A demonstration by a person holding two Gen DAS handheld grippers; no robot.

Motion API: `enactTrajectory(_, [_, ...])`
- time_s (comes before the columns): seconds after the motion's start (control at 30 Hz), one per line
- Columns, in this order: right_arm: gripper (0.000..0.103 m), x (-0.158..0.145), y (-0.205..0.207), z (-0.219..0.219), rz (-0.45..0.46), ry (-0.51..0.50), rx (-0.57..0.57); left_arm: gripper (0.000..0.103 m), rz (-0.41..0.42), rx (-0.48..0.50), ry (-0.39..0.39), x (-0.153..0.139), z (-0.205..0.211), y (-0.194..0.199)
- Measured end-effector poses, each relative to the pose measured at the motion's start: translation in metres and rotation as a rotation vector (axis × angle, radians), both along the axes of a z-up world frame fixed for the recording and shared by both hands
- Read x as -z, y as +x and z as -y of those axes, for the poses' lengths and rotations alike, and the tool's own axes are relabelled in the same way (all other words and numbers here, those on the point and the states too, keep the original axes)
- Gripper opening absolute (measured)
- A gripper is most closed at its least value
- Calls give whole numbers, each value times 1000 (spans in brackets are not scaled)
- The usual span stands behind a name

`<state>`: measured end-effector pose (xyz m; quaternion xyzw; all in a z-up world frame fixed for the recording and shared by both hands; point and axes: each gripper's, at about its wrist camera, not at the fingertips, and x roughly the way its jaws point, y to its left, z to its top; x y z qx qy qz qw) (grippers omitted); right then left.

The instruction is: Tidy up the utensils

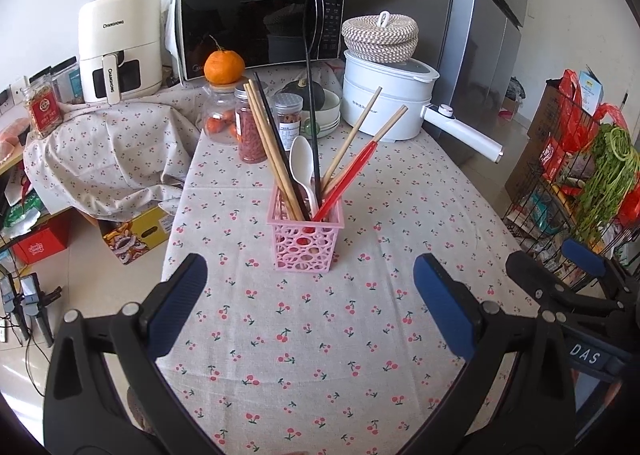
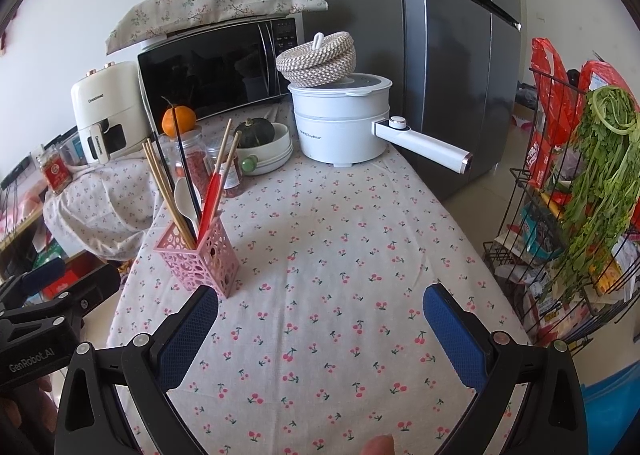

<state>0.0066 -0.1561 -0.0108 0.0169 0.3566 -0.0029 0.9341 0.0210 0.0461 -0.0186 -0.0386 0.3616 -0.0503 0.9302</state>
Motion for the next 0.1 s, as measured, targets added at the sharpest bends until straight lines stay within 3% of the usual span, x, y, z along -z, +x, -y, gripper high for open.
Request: enactTrajectory(0.1, [103, 1, 1, 0, -8, -1, -4, 103, 8, 6, 18, 0, 3, 0])
